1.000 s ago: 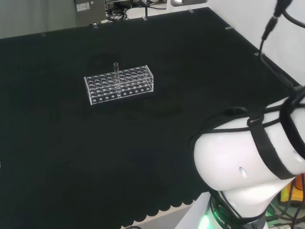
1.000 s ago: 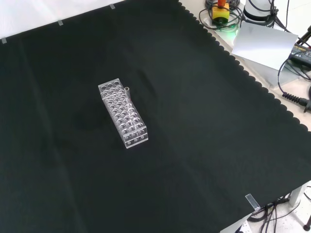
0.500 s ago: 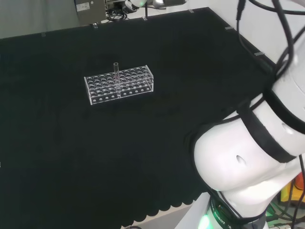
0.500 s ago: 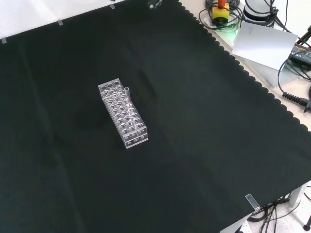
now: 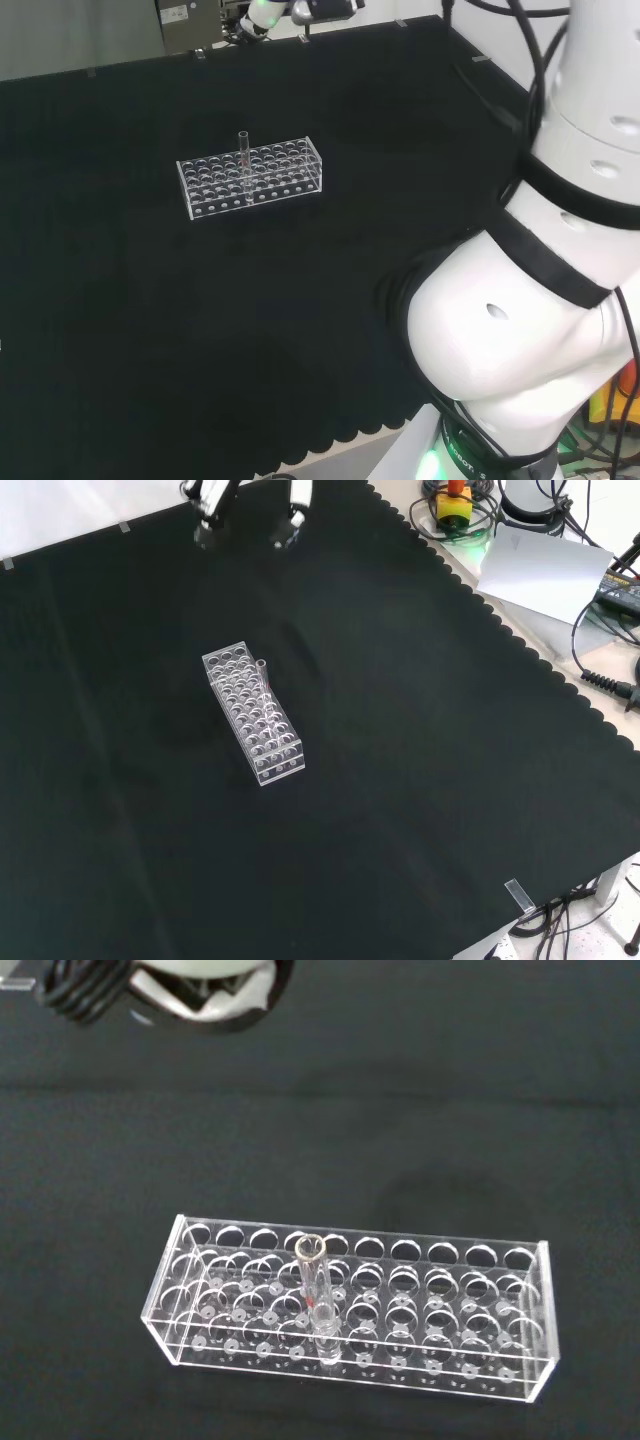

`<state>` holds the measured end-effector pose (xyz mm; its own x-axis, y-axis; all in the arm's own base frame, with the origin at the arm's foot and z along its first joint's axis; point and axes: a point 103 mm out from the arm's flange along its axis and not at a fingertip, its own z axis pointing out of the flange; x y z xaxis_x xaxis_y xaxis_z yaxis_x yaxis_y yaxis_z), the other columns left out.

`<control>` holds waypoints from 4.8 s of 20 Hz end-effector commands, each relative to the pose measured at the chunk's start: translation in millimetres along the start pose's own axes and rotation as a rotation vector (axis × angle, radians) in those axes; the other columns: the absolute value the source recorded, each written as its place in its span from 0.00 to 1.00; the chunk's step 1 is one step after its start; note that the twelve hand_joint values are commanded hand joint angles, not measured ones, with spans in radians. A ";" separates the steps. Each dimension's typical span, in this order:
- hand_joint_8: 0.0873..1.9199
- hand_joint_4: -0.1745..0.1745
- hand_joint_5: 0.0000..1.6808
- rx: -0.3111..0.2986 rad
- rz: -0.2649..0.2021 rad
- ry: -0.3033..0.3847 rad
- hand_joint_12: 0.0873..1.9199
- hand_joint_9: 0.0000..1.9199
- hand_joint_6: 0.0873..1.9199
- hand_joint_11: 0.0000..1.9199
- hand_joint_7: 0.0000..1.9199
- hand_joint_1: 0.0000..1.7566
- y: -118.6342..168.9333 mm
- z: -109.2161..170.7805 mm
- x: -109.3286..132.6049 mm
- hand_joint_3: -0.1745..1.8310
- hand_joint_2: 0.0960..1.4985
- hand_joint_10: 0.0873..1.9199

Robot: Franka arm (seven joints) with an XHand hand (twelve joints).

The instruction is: Pick up the test tube.

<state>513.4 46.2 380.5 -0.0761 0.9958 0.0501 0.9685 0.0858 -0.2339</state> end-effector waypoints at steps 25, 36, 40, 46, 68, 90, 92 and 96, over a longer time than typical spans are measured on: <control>0.45 0.18 0.24 0.324 -0.066 0.002 0.76 0.35 0.26 0.18 0.25 0.54 67.2 129.8 20.6 0.40 0.37 0.38; 0.44 0.18 0.27 0.348 -0.097 -0.114 0.76 0.34 0.26 0.16 0.33 0.56 63.8 156.7 28.2 0.42 0.36 0.39; 0.44 0.18 0.30 0.346 -0.107 -0.169 0.76 0.35 0.27 0.16 0.36 0.56 63.2 161.6 26.5 0.43 0.35 0.39; 0.44 0.17 0.32 0.340 -0.111 -0.195 0.76 0.36 0.29 0.16 0.39 0.57 66.7 164.7 25.9 0.43 0.35 0.38; 0.43 0.12 0.39 0.333 -0.043 -0.230 0.72 0.46 0.32 0.23 0.53 0.57 94.1 183.8 14.4 0.44 0.35 0.33; 0.32 0.00 0.54 0.306 0.009 -0.013 0.66 0.71 0.30 0.40 0.73 0.61 101.3 181.8 34.1 0.45 0.35 0.28; 0.32 0.00 0.56 0.295 0.015 -0.015 0.66 0.72 0.29 0.40 0.73 0.62 100.9 182.9 36.6 0.45 0.35 0.28; 0.27 0.00 0.71 0.228 0.036 -0.025 0.57 0.78 0.29 0.55 0.80 0.67 99.7 182.8 38.8 0.32 0.48 0.27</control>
<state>565.2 95.0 180.6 -0.0685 0.9973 0.0273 0.8598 0.0729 -0.5054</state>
